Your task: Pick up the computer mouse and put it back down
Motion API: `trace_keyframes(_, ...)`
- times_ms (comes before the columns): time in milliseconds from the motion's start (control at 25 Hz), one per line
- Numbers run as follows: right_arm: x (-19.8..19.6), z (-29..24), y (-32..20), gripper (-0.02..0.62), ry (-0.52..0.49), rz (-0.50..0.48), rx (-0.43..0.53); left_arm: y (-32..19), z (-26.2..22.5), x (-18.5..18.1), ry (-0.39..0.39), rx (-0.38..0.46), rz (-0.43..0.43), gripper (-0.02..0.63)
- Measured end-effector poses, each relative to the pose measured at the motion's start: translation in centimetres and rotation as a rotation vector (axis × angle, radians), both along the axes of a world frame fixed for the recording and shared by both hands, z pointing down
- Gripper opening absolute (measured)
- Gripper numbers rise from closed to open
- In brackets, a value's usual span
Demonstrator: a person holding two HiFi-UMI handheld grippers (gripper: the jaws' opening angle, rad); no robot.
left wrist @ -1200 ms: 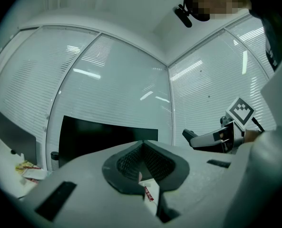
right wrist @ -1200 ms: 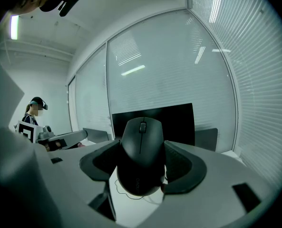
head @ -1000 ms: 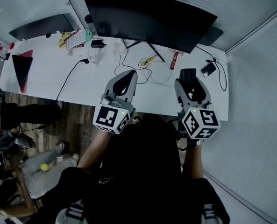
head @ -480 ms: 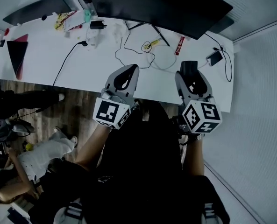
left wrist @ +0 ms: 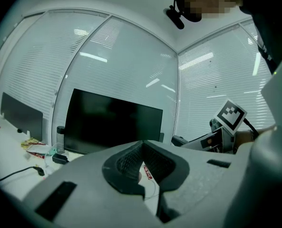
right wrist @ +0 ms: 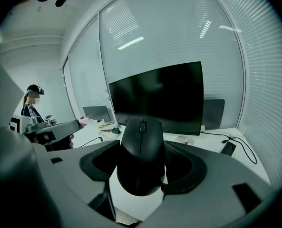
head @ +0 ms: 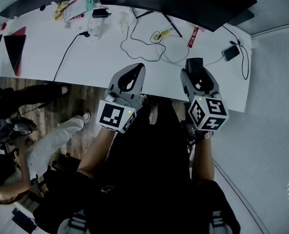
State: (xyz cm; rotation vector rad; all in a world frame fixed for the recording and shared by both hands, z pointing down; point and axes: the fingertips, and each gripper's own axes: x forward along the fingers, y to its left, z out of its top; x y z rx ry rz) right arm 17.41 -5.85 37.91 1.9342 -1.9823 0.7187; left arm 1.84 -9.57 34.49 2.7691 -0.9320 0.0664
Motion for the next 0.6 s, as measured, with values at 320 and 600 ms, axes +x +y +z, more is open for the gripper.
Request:
trace_keyframes(320,-0.3,5.2,-0.5,0.287,-0.02,-0.02,-0.096,-0.5,2.9,1.0,-0.007,-0.041,0.0,0.006)
trace_keyframes(600,-0.1,10.8,-1.2,0.287,-0.039,-0.005,-0.188,-1.4,5.6,1.4,-0.013,-0.071,-0.012,0.006)
